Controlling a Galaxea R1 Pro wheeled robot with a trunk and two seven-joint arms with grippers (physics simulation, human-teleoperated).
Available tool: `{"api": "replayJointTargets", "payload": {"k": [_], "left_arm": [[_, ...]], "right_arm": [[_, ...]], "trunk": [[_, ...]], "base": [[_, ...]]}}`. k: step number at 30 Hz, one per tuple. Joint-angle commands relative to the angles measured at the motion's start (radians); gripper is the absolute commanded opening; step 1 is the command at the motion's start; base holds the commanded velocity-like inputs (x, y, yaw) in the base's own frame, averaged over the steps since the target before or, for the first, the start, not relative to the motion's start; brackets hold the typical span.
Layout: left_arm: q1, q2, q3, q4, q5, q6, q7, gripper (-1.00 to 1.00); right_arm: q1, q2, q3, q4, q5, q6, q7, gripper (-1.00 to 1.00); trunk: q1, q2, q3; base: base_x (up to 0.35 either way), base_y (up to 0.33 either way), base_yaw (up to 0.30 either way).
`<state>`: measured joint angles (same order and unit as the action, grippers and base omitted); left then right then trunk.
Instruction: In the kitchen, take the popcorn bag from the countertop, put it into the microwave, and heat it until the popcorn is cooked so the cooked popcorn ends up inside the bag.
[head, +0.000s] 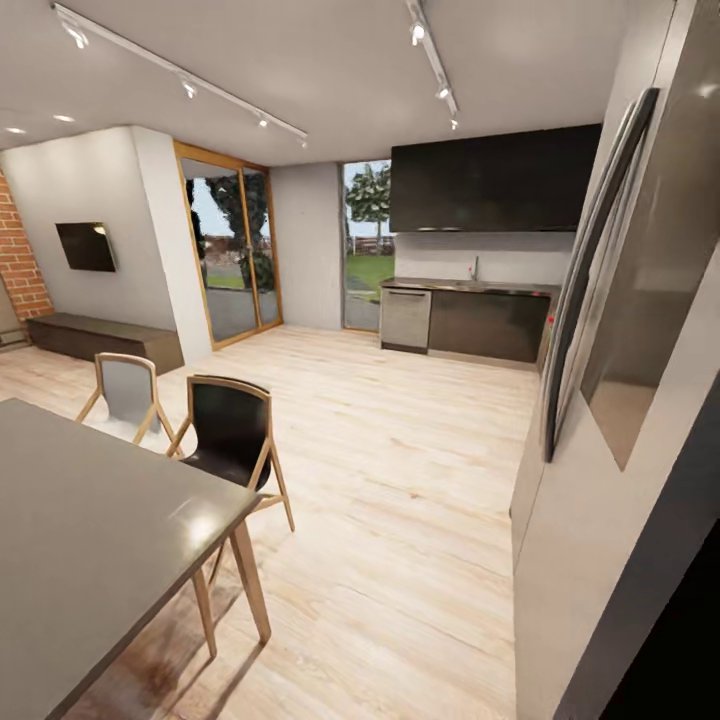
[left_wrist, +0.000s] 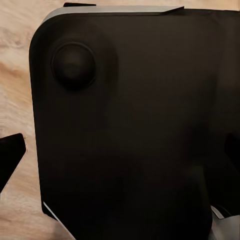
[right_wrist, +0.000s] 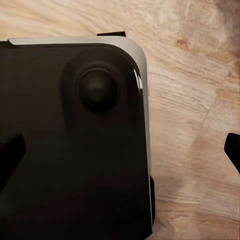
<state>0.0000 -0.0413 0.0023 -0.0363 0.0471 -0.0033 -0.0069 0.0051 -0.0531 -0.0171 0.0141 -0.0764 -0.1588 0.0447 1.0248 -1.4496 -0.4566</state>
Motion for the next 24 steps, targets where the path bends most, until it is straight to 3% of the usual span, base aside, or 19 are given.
{"api": "replayJointTargets", "payload": {"k": [1, 14, 24], "left_arm": [[0.0, 0.0, 0.0, 0.0, 0.005, 0.0, -0.001, 1.0], [0.0, -0.001, -0.005, 0.0, 0.007, 0.003, -0.001, 1.0], [0.0, -0.002, -0.002, 0.0, 0.004, 0.0, -0.001, 1.0]], "right_arm": [[0.0, 0.0, -0.001, 0.002, -0.006, -0.005, 0.005, 1.0], [0.0, 0.001, -0.001, 0.001, -0.002, -0.005, 0.006, 1.0], [0.0, 0.001, -0.001, 0.002, -0.008, -0.005, 0.004, 1.0]], "trunk": [[0.0, 0.0, -0.001], [0.0, 0.0, 0.0], [0.0, 0.0, 0.0]], "base": [[0.141, 0.215, -0.075], [0.234, 0.236, -0.01], [0.084, 0.028, -0.17]]}}
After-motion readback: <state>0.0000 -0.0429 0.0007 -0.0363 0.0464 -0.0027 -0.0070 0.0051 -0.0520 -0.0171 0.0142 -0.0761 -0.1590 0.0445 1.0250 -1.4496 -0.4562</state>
